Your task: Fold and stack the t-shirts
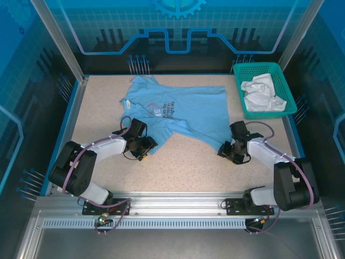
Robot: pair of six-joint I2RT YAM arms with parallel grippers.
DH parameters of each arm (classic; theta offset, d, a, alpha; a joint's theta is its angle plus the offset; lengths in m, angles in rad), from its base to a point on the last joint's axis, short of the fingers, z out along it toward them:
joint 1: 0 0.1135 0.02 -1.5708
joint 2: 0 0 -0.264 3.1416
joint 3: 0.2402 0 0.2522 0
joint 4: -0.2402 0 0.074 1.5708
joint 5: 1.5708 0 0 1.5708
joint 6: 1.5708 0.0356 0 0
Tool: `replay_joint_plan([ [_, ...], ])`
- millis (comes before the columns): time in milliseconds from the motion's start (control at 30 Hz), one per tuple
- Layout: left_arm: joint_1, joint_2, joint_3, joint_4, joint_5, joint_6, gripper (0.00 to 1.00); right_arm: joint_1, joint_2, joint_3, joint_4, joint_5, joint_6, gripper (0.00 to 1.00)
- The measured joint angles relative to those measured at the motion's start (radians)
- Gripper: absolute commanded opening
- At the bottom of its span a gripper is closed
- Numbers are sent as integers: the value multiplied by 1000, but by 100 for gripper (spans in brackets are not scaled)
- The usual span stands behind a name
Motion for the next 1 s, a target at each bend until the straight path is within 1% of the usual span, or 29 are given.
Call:
replay_joint_plan([
  [200, -61, 23, 38, -50, -103, 11, 51, 1, 1, -5, -30, 24, 7, 44],
  [300, -79, 50, 70, -90, -136, 18, 48, 1, 19, -4, -29, 24, 7, 42],
  [533, -102, 59, 83, -110, -179, 19, 41, 1, 27, 6, -31, 19, 11, 41],
  [667, -103, 63, 84, -123, -188, 20, 31, 0, 27, 37, -36, 16, 11, 41],
  [867, -103, 64, 85, -137, -198, 27, 22, -10, 57, 95, -37, 16, 1, 40],
  [1000, -104, 63, 85, -143, -203, 33, 16, -45, 112, 100, -33, 3, -14, 36],
])
